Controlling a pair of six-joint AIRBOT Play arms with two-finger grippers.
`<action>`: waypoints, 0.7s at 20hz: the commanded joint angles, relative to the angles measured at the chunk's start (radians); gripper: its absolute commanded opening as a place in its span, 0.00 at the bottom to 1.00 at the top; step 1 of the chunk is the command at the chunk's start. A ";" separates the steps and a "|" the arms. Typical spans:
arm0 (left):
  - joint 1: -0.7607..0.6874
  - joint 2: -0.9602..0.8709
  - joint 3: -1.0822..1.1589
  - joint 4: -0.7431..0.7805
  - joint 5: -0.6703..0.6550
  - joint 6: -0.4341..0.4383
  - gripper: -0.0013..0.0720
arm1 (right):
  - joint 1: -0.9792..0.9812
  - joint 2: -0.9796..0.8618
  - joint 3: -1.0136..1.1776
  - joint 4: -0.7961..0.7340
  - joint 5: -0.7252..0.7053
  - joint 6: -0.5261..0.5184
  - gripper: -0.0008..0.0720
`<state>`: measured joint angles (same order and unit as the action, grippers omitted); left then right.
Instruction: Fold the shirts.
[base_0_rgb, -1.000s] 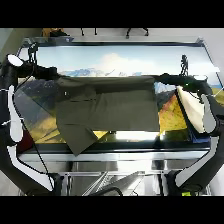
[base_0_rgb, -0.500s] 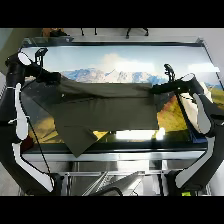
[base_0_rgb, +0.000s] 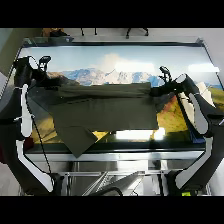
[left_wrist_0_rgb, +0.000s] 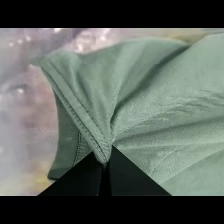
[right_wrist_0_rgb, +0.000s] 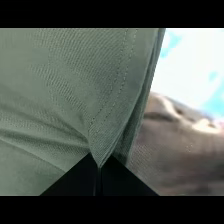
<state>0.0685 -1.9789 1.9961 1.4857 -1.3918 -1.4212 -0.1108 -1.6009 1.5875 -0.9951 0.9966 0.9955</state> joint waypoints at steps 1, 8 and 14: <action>-0.013 -0.028 0.001 0.013 -0.007 -0.002 0.05 | 0.003 0.000 0.000 -0.010 -0.002 0.008 0.03; 0.010 -0.015 0.096 0.004 -0.169 -0.074 0.88 | -0.039 0.171 0.000 -0.016 0.007 0.046 0.54; 0.127 0.274 -0.265 -0.239 -0.177 -0.068 0.88 | -0.265 0.302 -0.076 -0.015 0.351 0.124 0.54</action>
<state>0.1463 -1.8305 1.8977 1.3586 -1.5490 -1.4887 -0.2764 -1.3525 1.5612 -1.0126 1.1675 1.0828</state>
